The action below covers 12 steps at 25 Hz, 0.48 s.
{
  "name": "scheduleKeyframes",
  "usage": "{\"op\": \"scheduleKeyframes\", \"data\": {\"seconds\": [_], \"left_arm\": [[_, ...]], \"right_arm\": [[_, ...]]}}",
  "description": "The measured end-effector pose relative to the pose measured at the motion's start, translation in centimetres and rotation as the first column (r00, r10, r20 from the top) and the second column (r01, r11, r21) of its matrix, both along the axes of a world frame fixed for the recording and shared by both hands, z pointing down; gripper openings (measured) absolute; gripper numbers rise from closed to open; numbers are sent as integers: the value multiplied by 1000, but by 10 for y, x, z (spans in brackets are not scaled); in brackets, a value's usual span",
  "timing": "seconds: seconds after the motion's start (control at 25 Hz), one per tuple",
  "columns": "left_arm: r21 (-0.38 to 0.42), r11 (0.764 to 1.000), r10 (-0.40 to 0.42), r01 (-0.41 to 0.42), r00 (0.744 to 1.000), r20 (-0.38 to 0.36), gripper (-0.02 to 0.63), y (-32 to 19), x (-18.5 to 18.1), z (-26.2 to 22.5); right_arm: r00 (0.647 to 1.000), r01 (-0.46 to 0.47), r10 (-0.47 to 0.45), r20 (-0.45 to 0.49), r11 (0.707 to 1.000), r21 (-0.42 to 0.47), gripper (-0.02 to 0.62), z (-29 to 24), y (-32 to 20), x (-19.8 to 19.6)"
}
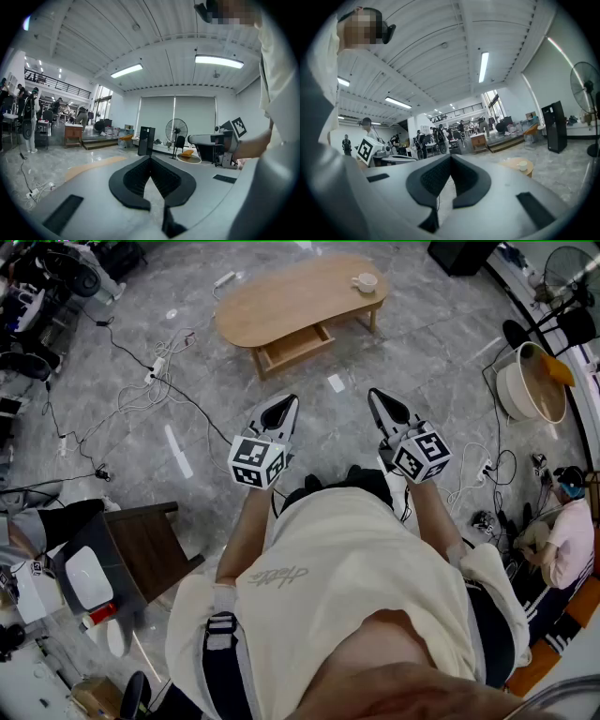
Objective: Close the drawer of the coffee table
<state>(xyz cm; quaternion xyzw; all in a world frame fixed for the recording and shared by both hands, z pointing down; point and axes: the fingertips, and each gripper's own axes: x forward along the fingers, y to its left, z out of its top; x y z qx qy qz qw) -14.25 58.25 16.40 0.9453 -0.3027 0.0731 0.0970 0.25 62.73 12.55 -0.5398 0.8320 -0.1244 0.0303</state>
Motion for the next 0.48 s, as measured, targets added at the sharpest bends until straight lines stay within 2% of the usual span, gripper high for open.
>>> {"op": "scheduleKeyframes", "data": {"seconds": [0.2,0.48], "left_arm": [[-2,1000,-1,1,1000,-3,6,-6,-7,5],[-26,1000,12,-12,1000,6,6,-13,-10,11]], "right_arm": [[1000,-19,19,22,1000,2,-8,2,-10,-3],[997,-77,78,27,996,-45,-6,14,-23,3]]}}
